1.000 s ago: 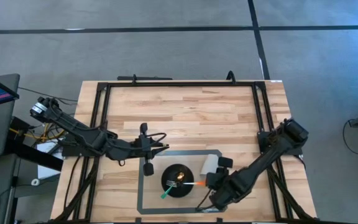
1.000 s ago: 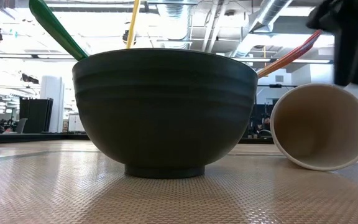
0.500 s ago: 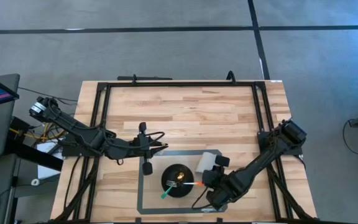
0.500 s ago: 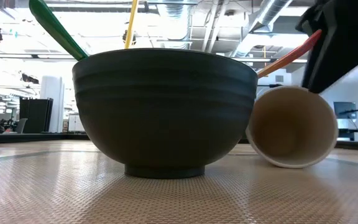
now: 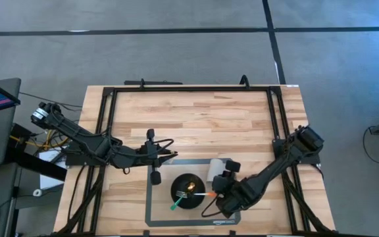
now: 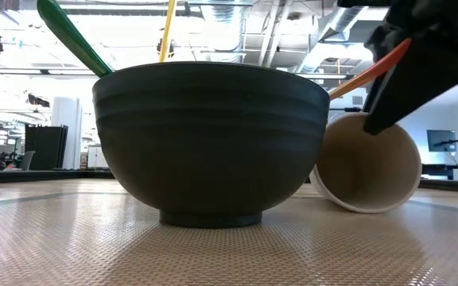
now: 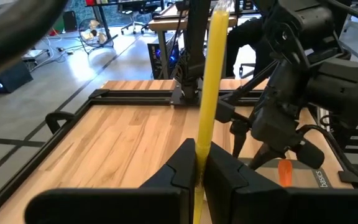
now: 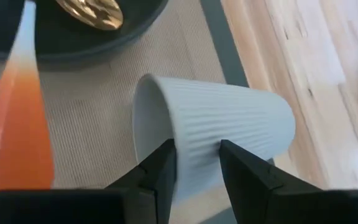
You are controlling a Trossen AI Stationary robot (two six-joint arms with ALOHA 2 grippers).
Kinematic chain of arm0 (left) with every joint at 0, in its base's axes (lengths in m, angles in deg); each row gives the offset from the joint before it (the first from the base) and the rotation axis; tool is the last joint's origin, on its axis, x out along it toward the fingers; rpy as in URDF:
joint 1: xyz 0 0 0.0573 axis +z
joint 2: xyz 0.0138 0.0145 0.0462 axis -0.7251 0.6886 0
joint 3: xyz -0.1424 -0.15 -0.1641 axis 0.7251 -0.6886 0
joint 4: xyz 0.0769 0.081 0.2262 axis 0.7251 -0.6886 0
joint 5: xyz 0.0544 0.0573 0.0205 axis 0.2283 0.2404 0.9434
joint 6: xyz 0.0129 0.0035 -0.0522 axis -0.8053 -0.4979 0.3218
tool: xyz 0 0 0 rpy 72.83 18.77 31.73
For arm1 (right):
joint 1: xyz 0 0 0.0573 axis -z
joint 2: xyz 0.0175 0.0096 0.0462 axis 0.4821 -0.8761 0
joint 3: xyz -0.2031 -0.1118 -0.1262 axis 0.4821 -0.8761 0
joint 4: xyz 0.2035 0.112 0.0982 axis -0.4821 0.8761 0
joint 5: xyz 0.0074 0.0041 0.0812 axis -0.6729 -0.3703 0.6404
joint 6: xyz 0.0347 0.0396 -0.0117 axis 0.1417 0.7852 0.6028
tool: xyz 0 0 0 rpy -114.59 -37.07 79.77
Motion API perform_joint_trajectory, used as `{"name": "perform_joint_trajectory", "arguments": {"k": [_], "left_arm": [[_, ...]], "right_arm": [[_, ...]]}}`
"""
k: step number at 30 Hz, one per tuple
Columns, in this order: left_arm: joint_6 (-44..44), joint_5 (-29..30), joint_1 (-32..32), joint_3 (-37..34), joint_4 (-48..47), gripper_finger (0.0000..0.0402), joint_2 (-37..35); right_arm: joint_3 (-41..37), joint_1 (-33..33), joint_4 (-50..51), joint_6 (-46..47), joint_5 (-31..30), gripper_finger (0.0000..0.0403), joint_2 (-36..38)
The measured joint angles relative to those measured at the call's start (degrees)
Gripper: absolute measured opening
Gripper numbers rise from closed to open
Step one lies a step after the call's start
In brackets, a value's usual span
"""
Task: Pick & Place Utensil
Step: Adjust the white cup
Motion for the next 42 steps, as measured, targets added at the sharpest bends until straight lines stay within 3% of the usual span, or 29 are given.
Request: {"name": "perform_joint_trajectory", "arguments": {"k": [9,17,21,26,30,35,42], "left_arm": [[0.00,0.00,0.00,0.00,0.02,0.0019,-0.01],[0.00,0.00,0.00,0.00,0.02,0.0019,-0.01],[0.01,0.00,0.02,0.00,0.02,0.0019,-0.03],[0.00,0.00,0.02,-0.02,0.02,0.0019,-0.03],[0.01,0.00,0.02,-0.02,0.02,0.0019,-0.02],[0.00,0.00,0.02,-0.02,0.02,0.0019,-0.03],[0.00,0.00,0.02,-0.02,0.03,0.0019,-0.03]], "right_arm": [[-1.43,1.28,6.87,-1.81,-5.85,0.0111,-0.26],[-2.69,3.89,9.30,-6.30,-8.93,0.0010,0.18],[1.60,3.20,15.00,-4.62,-4.77,0.0015,-0.19],[12.58,2.30,27.33,-4.27,2.93,0.0005,-0.04],[19.17,2.92,30.55,-5.77,8.38,0.0009,0.11],[19.77,6.52,29.55,-13.23,20.24,0.0004,-0.06],[19.79,12.88,26.93,-20.42,23.56,0.0003,-0.29]]}}
